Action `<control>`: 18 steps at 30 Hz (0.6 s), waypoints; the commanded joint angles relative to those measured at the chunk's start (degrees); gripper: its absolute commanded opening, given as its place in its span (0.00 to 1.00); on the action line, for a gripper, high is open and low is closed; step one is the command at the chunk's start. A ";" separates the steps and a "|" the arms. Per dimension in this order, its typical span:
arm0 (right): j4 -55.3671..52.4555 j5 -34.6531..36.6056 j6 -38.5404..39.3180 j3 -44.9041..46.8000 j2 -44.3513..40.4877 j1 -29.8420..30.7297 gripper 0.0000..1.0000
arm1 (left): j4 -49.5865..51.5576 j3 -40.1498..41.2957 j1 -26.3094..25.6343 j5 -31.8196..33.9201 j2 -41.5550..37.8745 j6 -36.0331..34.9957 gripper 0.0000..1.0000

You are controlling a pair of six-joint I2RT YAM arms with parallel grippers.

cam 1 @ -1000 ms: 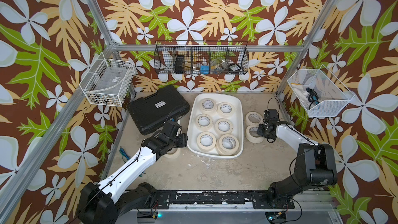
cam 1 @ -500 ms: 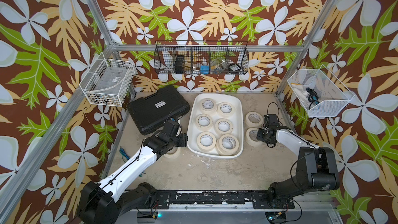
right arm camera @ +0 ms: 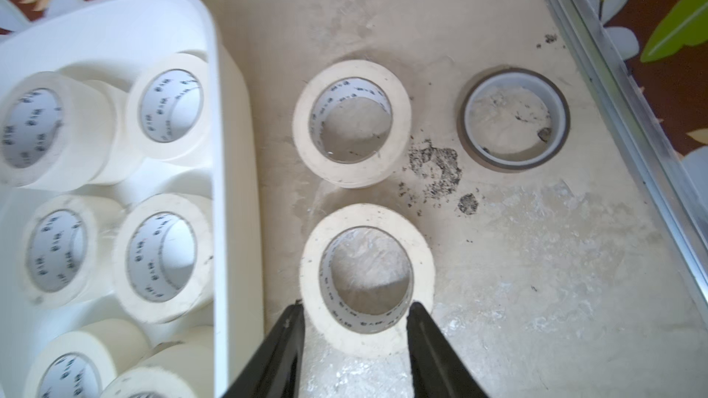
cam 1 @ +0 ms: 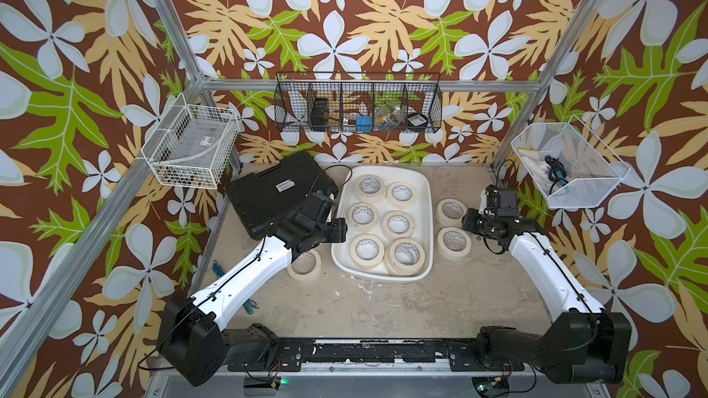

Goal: Take out the art tape in the storage box
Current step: Pick up the art tape from the storage box.

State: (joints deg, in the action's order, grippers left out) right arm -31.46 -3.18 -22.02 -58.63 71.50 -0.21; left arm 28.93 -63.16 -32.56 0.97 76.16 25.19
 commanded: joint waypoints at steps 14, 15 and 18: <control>-0.53 -5.51 -5.82 0.03 -5.32 15.89 0.45 | 4.79 -22.22 -7.23 5.39 18.09 -1.27 0.63; -0.16 -5.43 -6.07 0.30 -5.17 16.85 0.45 | 4.71 -22.95 -7.26 5.52 19.29 -1.49 0.63; 0.31 -5.08 -6.59 0.96 -4.64 18.75 0.44 | 5.51 -25.73 -7.21 5.87 23.63 -2.32 0.60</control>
State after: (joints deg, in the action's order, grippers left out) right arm -32.73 -8.67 -26.94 -58.06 66.48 17.52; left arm 32.88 -87.15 -39.77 5.74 97.49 24.05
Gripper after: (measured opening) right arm 0.445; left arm 0.602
